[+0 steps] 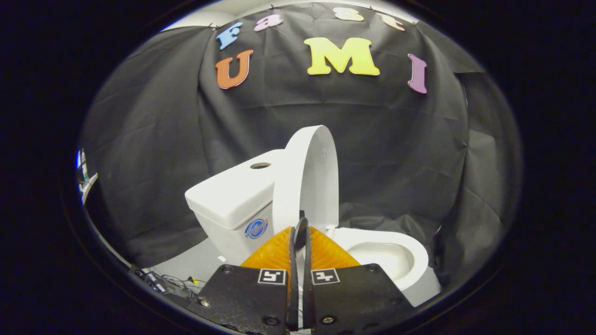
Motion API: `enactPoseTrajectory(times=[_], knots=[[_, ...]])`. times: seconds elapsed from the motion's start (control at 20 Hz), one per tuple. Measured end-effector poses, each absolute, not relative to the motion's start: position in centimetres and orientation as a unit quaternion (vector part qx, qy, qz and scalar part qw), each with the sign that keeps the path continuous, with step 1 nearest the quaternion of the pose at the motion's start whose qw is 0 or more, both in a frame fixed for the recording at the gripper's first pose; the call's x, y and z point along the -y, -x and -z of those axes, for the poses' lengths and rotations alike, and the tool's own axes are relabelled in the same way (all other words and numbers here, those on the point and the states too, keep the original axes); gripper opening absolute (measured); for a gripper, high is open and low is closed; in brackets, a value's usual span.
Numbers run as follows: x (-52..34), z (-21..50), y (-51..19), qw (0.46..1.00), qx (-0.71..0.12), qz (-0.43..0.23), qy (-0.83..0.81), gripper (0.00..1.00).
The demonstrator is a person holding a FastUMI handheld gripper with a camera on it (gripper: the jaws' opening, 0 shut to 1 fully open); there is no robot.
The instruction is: Open the toilet lid.
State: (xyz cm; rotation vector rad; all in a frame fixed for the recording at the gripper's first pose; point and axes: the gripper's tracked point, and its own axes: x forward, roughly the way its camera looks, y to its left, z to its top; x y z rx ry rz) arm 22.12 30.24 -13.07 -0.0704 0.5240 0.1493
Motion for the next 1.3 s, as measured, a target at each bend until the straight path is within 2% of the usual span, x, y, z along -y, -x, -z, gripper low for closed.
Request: enactPoseTrajectory(times=[0.95, 1.3], knots=[[-33.0, 13.7, -22.4, 0.955, -0.271, -0.115, 0.041, 0.07], [-32.7, 13.5, -22.7, 0.959, -0.262, -0.098, 0.055, 0.07]])
